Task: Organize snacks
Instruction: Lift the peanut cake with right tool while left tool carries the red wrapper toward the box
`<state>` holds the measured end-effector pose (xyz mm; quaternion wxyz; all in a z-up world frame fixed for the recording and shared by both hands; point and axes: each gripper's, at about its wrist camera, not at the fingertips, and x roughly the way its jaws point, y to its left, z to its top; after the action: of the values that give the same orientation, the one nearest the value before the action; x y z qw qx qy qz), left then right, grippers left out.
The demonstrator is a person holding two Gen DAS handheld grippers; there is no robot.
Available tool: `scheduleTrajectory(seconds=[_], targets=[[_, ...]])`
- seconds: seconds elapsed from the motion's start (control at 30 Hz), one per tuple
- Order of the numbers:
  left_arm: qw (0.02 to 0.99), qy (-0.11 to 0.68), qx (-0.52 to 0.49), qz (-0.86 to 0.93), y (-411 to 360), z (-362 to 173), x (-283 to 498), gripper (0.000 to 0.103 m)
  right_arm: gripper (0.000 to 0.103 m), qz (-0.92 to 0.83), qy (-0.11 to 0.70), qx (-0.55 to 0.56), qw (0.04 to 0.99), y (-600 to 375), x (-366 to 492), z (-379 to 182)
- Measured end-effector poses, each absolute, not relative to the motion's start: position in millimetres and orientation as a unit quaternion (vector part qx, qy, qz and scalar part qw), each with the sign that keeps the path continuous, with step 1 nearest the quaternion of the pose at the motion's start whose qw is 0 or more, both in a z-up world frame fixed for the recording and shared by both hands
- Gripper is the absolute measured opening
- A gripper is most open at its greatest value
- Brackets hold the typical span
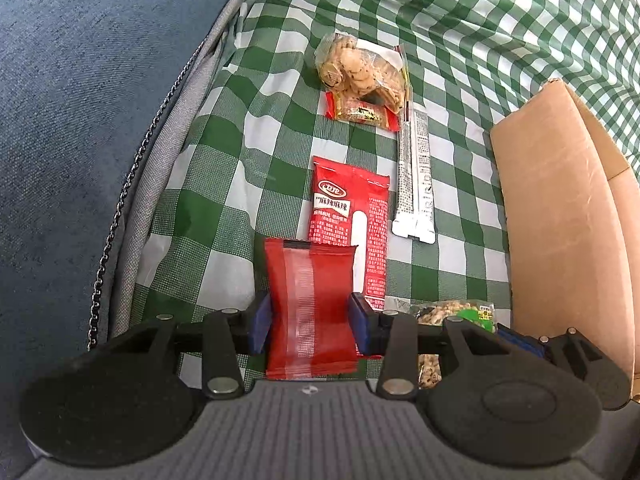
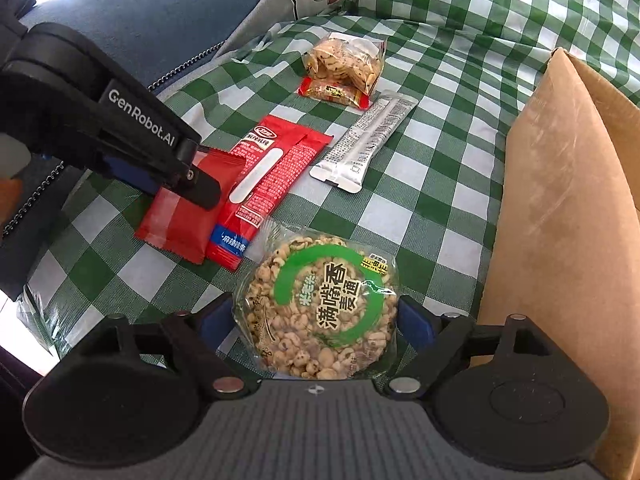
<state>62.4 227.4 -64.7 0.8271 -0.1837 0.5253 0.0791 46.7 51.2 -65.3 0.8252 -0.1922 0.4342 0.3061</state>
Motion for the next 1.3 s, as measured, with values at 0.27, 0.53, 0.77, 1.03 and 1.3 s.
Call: scheduleTrajectory(seconds=[0.27,0.53,0.77,1.03,1.3], targets=[[0.828,0.532,-0.157,0.082,218.4,-67.5,67.9,0.052,0.087,0.308,0.435,-0.196,0.823,51.0,47.4,-67.1],[0.829,0.534,-0.144,0.083,215.6,-68.7,69.8,0.05,0.085,0.311,0.426,-0.207,0.824,50.7,44.2,-67.3],[0.837,0.521,-0.144,0.09,218.2,-62.2,67.1,0.046,0.084,0.308,0.394,-0.223,0.837,49.3,38.4,-58.2],[0.85,0.496,-0.153,0.09,213.6,-44.2,57.2,0.046,0.084,0.31,0.339,-0.245,0.854,43.4,22.8,-32.4],[0.878,0.439,-0.164,0.092,201.1,-8.3,50.8,0.046,0.084,0.318,0.266,-0.199,0.888,8.5,25.6,31.3]])
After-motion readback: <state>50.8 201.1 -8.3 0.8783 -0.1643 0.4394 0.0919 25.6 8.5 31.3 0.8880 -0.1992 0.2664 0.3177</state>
